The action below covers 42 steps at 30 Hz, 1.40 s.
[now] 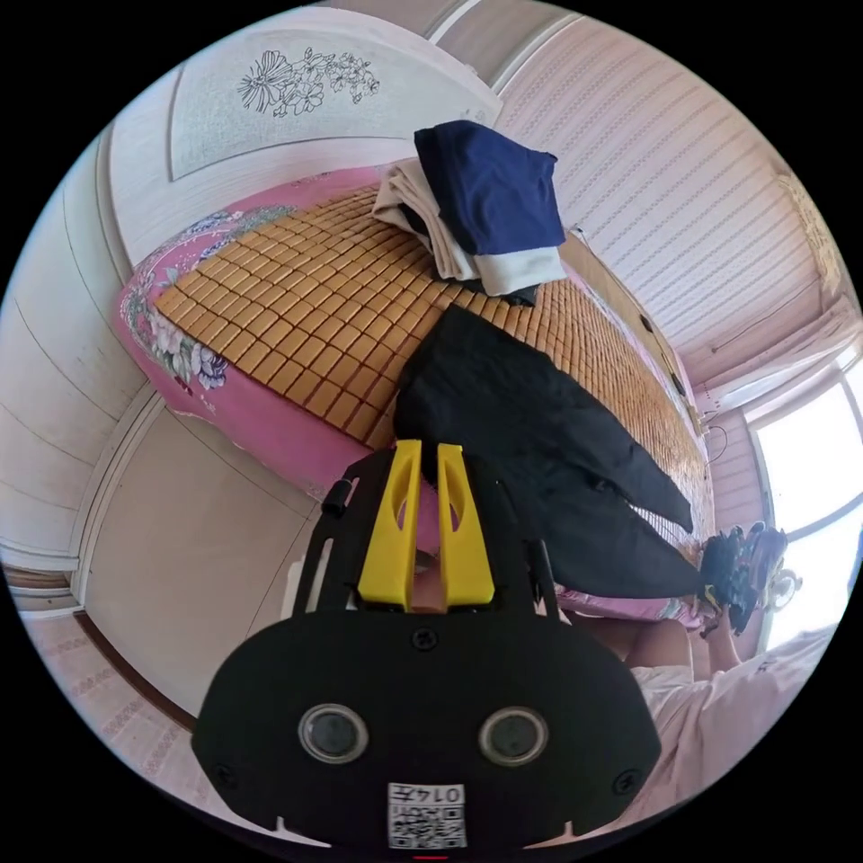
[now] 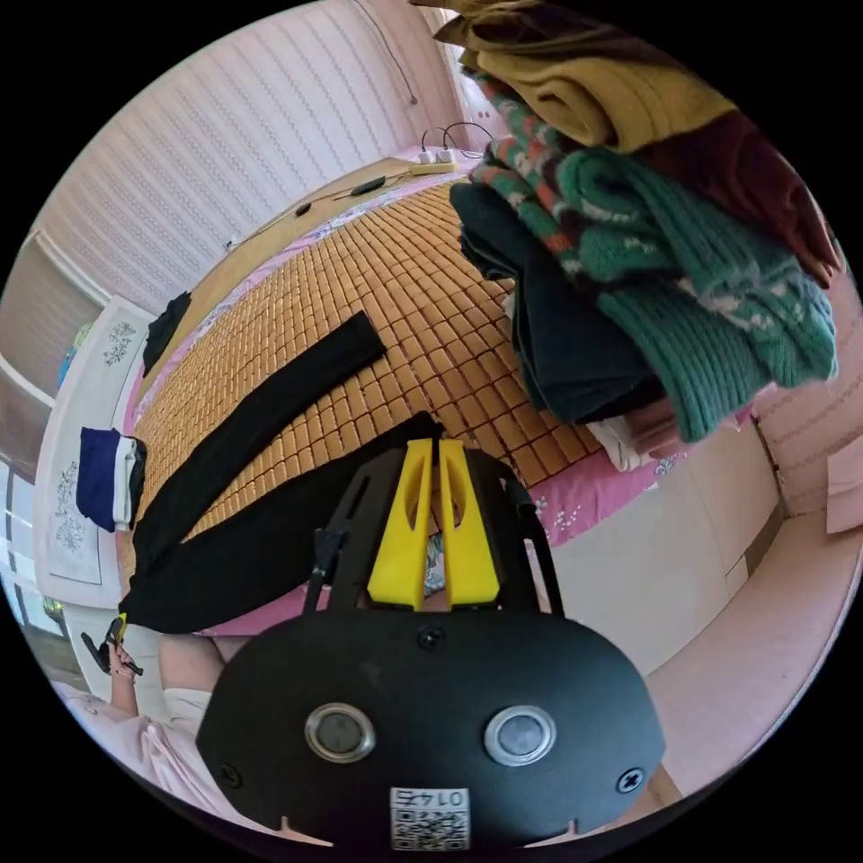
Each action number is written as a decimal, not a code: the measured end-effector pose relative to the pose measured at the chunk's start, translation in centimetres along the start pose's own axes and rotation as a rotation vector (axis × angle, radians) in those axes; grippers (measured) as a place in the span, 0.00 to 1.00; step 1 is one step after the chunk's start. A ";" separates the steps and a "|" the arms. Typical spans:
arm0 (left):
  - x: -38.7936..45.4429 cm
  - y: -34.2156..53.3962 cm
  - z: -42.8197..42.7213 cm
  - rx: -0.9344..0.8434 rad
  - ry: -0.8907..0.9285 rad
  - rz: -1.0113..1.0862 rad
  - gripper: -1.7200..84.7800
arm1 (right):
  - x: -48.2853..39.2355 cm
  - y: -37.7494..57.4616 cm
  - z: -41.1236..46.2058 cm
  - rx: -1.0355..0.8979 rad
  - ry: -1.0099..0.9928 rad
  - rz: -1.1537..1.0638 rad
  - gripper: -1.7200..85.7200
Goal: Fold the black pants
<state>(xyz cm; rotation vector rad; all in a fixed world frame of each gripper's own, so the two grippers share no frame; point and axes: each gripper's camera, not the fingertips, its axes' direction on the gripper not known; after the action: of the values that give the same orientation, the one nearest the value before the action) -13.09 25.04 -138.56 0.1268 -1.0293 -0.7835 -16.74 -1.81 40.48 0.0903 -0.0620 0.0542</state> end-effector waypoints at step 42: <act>29.7 -4.7 22.3 -0.431 -0.151 0.534 0.01 | -10.6 -5.2 10.0 -0.431 0.423 -0.332 0.11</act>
<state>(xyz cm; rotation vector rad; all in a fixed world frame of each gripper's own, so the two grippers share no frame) -25.43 8.38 -107.36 -0.5648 -0.9522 -0.5104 -27.64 -8.44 49.27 -0.3425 0.3635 -0.2721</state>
